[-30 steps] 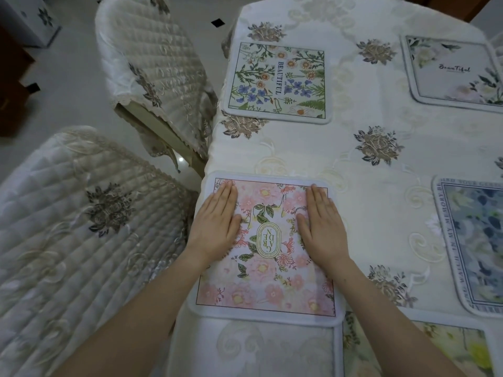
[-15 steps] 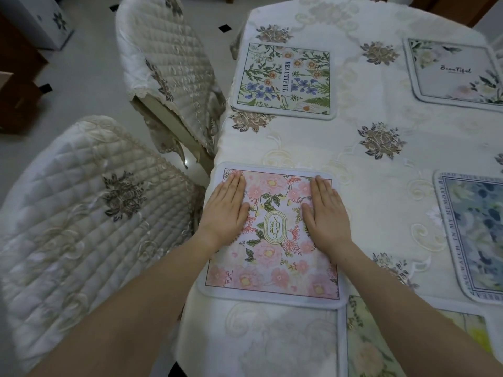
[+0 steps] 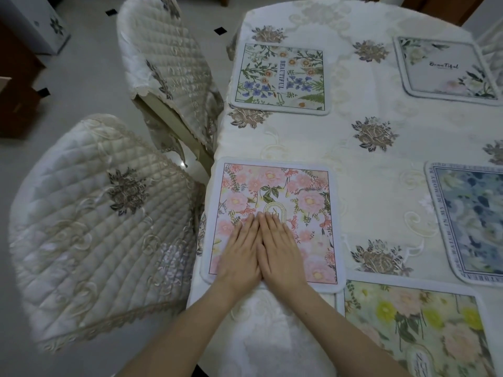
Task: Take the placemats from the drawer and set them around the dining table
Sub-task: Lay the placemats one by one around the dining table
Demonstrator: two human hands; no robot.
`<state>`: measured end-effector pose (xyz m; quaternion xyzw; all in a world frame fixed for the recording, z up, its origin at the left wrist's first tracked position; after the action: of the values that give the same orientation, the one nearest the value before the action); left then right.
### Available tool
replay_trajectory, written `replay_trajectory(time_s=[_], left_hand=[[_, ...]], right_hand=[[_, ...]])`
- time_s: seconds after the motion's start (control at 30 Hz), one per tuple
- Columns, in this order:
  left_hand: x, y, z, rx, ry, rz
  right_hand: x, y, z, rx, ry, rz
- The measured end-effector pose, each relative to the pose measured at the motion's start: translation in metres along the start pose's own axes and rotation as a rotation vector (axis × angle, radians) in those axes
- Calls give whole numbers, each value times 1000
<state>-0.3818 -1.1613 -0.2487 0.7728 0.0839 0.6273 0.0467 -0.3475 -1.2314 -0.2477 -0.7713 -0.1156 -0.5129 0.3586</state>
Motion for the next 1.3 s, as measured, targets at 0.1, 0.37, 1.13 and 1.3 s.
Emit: replay_trajectory(time_s=[0.1, 0.37, 1.13, 1.3], left_hand=[[0, 0, 0, 3, -20, -16], [5, -18, -8, -15, -35, -80], [29, -49, -43, 95, -83, -165], [56, -44, -31, 147, -109, -206]], right_hand=[[1, -1, 1, 19, -14, -1], [8, 18, -10, 2, -29, -60], [37, 67, -45, -193, -28, -96], [68, 56, -33, -181, -7, -75]])
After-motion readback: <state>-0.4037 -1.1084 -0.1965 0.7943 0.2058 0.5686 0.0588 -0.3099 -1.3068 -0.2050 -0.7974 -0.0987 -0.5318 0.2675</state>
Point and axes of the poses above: each hand's wrist, its own z-axis towards the middle knuckle, its own x-axis out of the back of the hand, y = z × x, the point moved 7 cm from there along z, towards the middle knuckle, and after that the axes turned 11 degrees about -y, right-handed, at the moved point
